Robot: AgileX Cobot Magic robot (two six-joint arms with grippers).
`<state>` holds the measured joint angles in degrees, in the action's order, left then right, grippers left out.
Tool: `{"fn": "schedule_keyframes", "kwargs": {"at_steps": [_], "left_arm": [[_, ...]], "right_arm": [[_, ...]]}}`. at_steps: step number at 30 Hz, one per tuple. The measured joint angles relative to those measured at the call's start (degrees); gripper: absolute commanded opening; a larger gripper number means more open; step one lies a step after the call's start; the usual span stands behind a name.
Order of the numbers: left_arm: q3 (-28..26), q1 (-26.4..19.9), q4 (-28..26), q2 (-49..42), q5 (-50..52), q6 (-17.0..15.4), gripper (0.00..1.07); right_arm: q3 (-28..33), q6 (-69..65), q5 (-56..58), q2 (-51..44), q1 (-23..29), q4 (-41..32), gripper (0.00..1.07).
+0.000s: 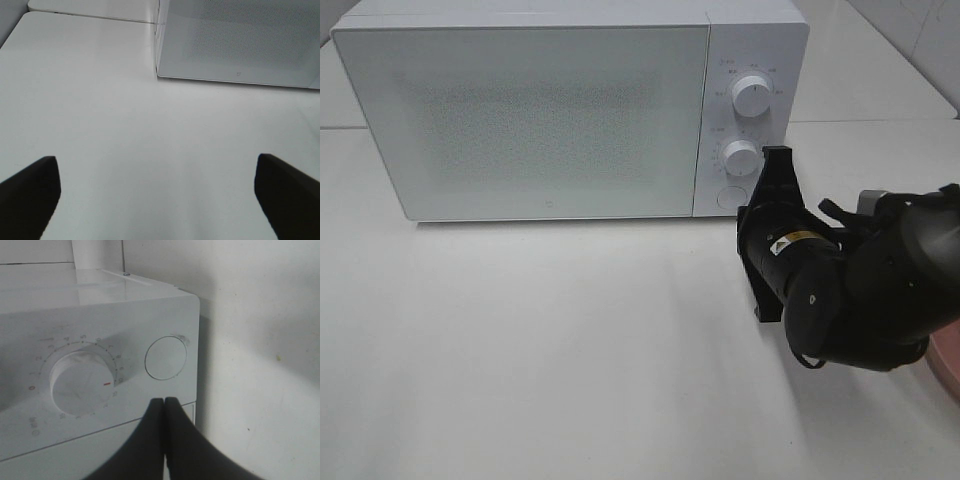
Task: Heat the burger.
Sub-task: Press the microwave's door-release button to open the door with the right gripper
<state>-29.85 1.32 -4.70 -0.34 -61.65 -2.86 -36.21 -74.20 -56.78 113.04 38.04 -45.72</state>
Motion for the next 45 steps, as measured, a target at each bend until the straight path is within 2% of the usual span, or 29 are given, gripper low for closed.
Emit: {"fn": "schedule_keyframes", "kwargs": {"at_steps": [6,16,32,45], "left_arm": [[0.0,0.0,0.0,0.0,0.0,0.0,0.98],[0.0,0.0,0.0,0.0,0.0,0.0,0.98],[0.0,0.0,-0.06,0.0,0.0,0.0,0.98],[0.0,0.0,-0.06,0.0,0.0,0.0,0.98]], "right_arm": [[-3.38,0.97,2.18,2.41,-2.12,0.46,0.0],[-8.94,1.43,4.13,6.36,-2.46,0.92,0.0],[-13.06,2.01,3.84,9.63,-4.93,0.29,0.0],[-13.87,2.81,3.09,10.54,-5.56,-2.35,0.0]]}}
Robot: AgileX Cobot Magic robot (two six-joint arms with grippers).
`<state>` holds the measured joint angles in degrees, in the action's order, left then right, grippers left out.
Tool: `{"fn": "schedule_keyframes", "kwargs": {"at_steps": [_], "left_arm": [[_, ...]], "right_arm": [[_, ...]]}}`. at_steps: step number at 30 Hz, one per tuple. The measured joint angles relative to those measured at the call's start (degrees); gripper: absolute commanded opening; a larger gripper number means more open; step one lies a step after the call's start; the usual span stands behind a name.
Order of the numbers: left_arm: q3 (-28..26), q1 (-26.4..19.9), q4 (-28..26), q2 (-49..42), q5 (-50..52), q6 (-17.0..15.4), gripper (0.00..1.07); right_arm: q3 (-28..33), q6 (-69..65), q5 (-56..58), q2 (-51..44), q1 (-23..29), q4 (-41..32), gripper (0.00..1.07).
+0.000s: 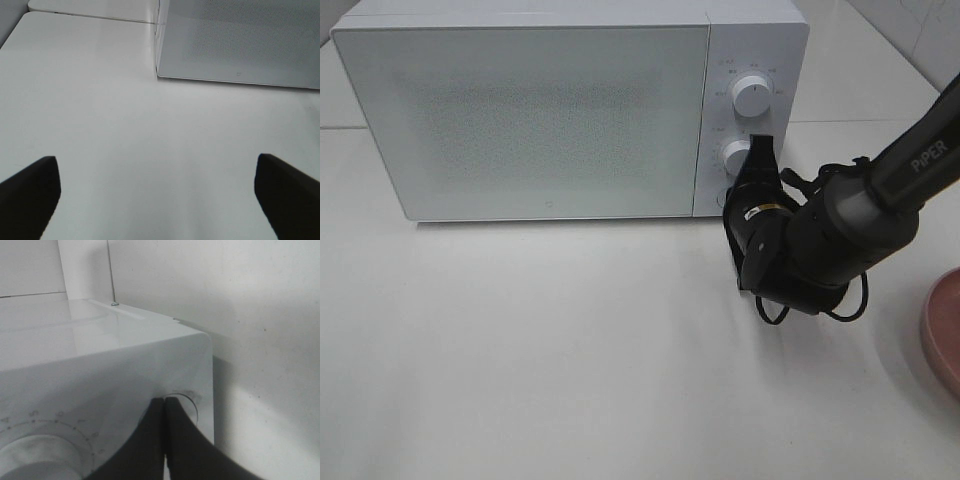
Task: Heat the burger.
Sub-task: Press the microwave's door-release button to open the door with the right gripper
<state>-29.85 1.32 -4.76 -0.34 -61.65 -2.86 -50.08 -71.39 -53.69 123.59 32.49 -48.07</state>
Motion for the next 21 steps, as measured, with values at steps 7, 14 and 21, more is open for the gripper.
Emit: {"fn": "schedule_keyframes", "kwargs": {"at_steps": [7,14,21], "left_arm": [[0.0,0.0,0.0,0.0,0.0,0.0,0.98],[0.0,0.0,0.0,0.0,0.0,0.0,0.98],[0.0,0.0,0.0,0.0,0.0,0.0,0.98]], "right_arm": [[-1.78,0.69,1.03,1.09,0.0,-0.46,0.0],[-3.09,0.69,2.01,1.43,0.06,-1.72,0.0],[-4.13,0.69,2.35,2.01,0.17,-2.52,0.0]]}}
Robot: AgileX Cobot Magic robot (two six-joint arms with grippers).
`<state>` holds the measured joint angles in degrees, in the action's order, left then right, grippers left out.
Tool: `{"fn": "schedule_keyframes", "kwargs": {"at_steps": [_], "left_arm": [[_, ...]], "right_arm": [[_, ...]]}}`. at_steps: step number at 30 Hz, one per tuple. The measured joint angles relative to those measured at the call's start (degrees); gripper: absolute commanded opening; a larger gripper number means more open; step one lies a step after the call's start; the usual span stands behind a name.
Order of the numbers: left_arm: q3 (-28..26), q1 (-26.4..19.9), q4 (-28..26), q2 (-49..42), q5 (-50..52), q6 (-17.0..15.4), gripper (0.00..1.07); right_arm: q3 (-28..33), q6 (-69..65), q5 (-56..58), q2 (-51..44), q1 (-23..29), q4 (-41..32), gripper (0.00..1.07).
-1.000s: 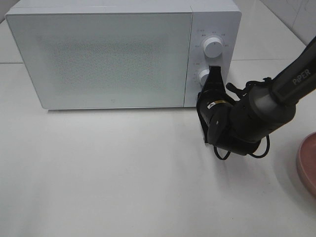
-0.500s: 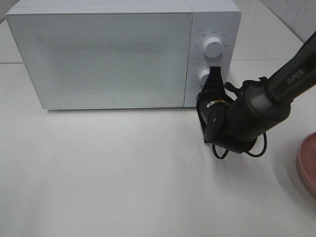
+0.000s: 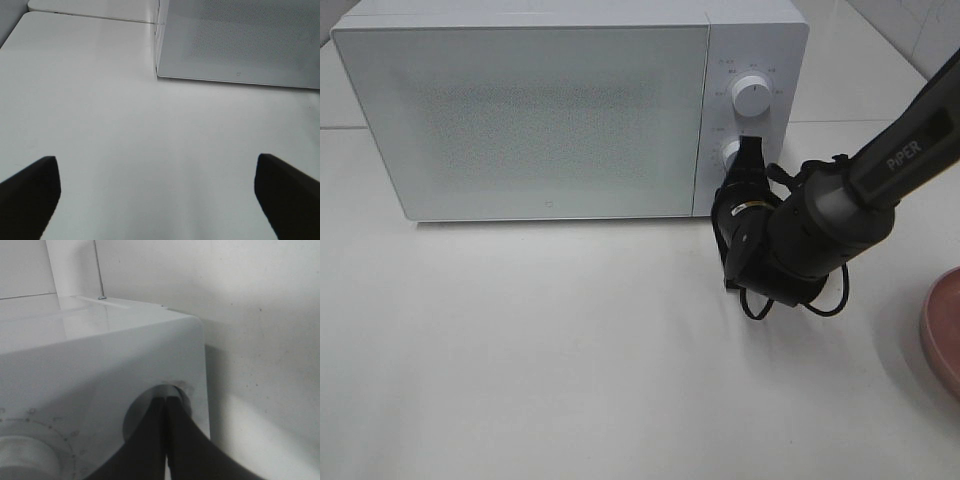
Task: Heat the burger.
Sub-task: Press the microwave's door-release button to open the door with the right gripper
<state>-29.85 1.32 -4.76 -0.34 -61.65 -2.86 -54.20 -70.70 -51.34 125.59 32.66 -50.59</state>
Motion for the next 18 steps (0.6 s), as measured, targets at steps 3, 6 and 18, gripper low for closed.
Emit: {"fn": "schedule_keyframes", "kwargs": {"at_steps": [3,6,18], "left_arm": [[0.0,0.0,0.0,0.0,0.0,0.0,0.98],[0.0,0.0,0.0,0.0,0.0,0.0,0.98],[0.0,0.0,0.0,0.0,0.0,0.0,0.98]], "right_arm": [[-0.63,0.0,-0.06,0.29,0.29,-0.86,0.0],[-1.66,0.29,-0.97,1.03,0.52,-1.95,0.0],[-3.04,0.63,-1.32,2.06,0.29,-3.38,0.0]]}}
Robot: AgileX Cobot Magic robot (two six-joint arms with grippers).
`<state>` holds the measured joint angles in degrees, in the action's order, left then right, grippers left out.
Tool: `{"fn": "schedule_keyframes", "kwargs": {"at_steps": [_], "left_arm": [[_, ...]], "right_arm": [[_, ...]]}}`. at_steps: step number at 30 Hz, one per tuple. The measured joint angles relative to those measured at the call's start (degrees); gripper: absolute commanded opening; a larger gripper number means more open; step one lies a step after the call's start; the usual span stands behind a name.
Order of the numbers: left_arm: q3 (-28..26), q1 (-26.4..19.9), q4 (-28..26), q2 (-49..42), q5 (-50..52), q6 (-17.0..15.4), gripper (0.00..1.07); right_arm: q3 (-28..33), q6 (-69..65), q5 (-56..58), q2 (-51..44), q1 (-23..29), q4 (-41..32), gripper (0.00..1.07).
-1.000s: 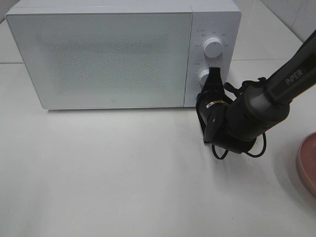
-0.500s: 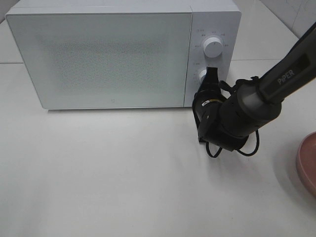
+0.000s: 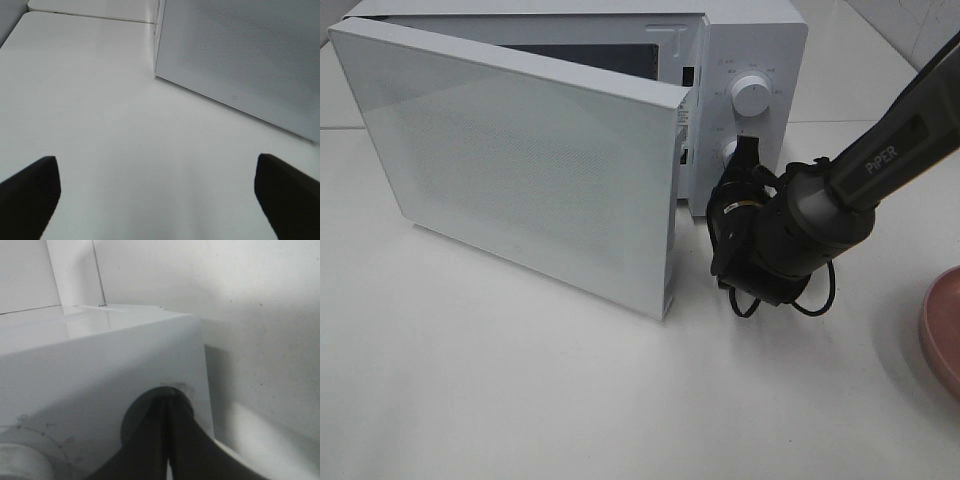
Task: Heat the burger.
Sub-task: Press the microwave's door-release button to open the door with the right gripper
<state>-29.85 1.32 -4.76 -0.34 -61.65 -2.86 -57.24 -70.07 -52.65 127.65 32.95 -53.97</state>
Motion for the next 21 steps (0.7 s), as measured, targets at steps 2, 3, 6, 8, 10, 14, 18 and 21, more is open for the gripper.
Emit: {"fn": "schedule_keyframes", "kwargs": {"at_steps": [2,3,6,8,10,14,18,21], "left_arm": [[0.0,0.0,0.0,0.0,0.0,0.0,0.98],[0.0,0.0,0.0,0.0,0.0,0.0,0.98],[0.0,0.0,0.0,0.0,0.0,0.0,0.98],[0.0,0.0,0.0,0.0,0.0,0.0,0.98],[0.0,0.0,0.0,0.0,0.0,0.0,0.98],[0.0,0.0,0.0,0.0,0.0,0.0,0.98],[0.0,0.0,0.0,0.0,0.0,0.0,0.98],[0.0,0.0,0.0,0.0,0.0,0.0,0.98]], "right_arm": [[0.0,0.06,0.23,-0.06,0.0,0.0,0.0],[0.0,0.06,0.23,-0.06,0.0,0.0,0.0],[0.0,0.06,0.8,-0.17,-0.11,0.0,0.0],[0.0,0.11,0.97,-0.23,-0.17,0.06,0.0],[0.0,0.11,1.55,-0.4,-0.29,0.06,0.0],[0.17,0.11,2.23,-0.97,-0.34,0.29,0.0],[1.2,-0.17,1.83,-1.38,-0.4,2.58,0.0],[1.89,-0.74,1.55,-1.6,-0.4,3.5,0.0]]}}
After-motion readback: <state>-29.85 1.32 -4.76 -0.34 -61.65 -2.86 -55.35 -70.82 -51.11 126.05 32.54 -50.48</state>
